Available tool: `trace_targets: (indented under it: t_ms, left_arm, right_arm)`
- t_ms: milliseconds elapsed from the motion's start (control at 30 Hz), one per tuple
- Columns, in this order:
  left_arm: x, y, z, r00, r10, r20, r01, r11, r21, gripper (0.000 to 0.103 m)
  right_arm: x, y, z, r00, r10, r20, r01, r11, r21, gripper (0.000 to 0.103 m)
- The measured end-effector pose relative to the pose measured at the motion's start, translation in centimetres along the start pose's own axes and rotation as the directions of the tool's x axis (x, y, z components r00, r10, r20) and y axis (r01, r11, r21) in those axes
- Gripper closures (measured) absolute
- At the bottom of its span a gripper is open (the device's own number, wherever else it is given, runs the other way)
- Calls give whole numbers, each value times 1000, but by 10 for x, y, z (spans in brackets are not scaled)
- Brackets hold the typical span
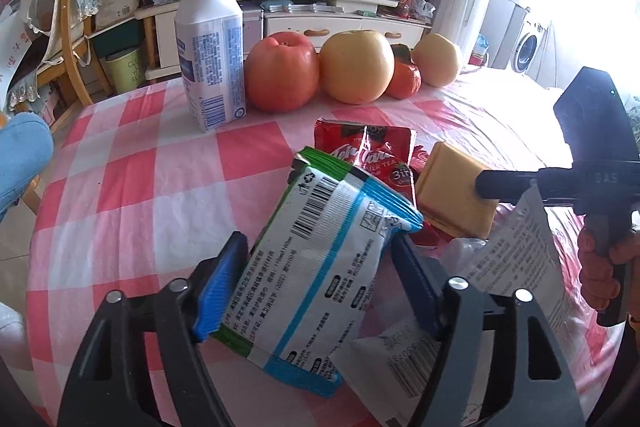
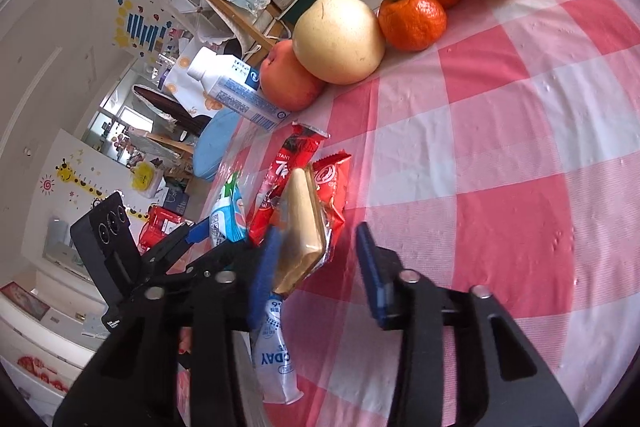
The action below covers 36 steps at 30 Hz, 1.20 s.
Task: Collect trash
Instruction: 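Grasp the green-and-white snack packet with the left tool while the right tool grasps the tan biscuit, then carry the snack packet with the left tool while the right tool carries the biscuit to the bucket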
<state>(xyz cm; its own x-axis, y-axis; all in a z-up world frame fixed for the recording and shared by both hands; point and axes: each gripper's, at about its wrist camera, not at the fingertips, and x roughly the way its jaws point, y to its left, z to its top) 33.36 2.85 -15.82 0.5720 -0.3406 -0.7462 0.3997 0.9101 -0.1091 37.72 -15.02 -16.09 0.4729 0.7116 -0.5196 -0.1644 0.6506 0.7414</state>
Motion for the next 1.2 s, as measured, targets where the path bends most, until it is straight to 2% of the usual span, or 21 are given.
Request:
trace_targets:
  t_ms: [200,467,867,1200]
  left_arm:
    - [-6,-3,-4,1000,0,7,0,1000,-27,44]
    - [-18,-4,-10,1000,12,21,-10,997,-80,56]
    - [-38,-8,-25,999,-2,44,8,991,-133,62]
    - [-76,-3,-44,992,18,124,8,979,-204,65]
  right_arm:
    - [-9,4,1,999,7,40,-7,1000,9,84]
    - [-27,16,-1,996,-3,92,6,1000,-30,91]
    - [-61,36,-8,985,-5,171,19,997,-81,92]
    - [-93,49,-17,963,-22,267,57,991,-122,92]
